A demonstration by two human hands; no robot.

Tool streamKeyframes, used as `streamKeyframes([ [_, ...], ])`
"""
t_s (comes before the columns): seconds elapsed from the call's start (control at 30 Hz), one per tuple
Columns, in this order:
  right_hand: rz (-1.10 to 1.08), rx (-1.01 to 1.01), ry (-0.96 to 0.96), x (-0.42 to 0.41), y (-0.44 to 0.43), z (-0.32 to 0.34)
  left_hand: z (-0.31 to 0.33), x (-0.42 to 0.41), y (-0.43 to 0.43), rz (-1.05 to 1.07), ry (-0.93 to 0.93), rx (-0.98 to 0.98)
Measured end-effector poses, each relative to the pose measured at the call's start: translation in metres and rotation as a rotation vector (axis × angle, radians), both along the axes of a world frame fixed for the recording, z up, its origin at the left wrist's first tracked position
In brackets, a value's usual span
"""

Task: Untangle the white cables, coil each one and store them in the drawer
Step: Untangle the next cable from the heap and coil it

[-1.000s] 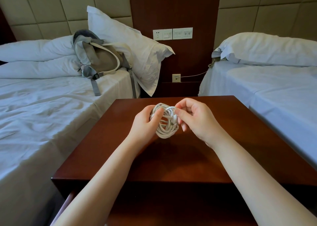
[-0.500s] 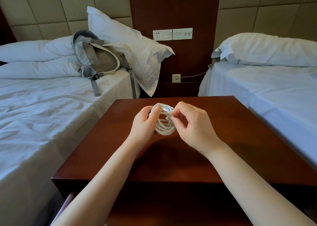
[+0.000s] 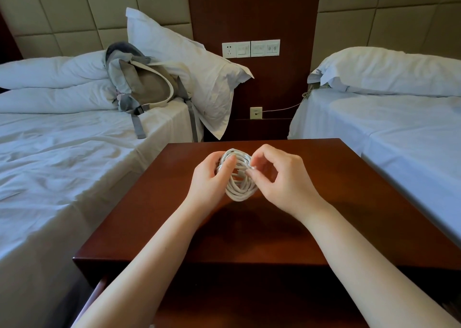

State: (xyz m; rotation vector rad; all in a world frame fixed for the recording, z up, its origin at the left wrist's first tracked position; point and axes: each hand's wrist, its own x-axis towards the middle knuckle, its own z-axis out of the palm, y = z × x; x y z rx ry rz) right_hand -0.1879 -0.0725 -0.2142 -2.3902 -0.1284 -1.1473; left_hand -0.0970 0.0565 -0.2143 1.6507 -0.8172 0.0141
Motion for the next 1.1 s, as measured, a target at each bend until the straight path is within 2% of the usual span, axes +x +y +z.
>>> streamKeyframes([
  [0.13, -0.037, -0.049, -0.002, 0.003, 0.000, 0.002, -0.001, 0.003, 0.002, -0.038, 0.033, 0.001],
  [0.3, -0.037, -0.046, 0.093, 0.001, 0.000, 0.001, -0.003, 0.002, 0.002, -0.057, 0.047, 0.005],
  [0.53, -0.146, -0.181, 0.051, 0.001, 0.004, 0.000, -0.002, -0.003, 0.001, -0.111, 0.026, 0.037],
  [0.6, -0.098, -0.090, 0.109, 0.000, 0.003, 0.001, -0.002, -0.003, 0.002, -0.112, 0.041, 0.020],
  [0.67, 0.014, 0.100, 0.188, -0.003, 0.000, 0.004, 0.000, -0.002, 0.002, -0.138, 0.079, -0.006],
  [0.73, 0.113, 0.297, 0.191, -0.007, -0.005, 0.009, 0.001, 0.000, 0.004, -0.174, 0.146, -0.035],
  [0.8, 0.101, 0.447, 0.152, -0.008, -0.011, 0.010, 0.001, 0.003, 0.005, -0.204, 0.227, -0.078],
  [0.87, 0.009, 0.486, 0.157, -0.005, -0.013, 0.009, 0.000, 0.005, 0.006, -0.202, 0.282, -0.097],
  [0.93, -0.017, 0.431, 0.206, -0.003, -0.012, 0.007, 0.000, 0.005, 0.006, -0.177, 0.317, -0.106],
  [1.0, 0.029, 0.415, 0.265, -0.002, -0.007, 0.006, 0.002, 0.003, 0.005, -0.149, 0.303, -0.126],
  [1.1, 0.166, 0.513, 0.324, -0.003, -0.002, 0.009, 0.004, 0.002, 0.005, -0.132, 0.241, -0.136],
])
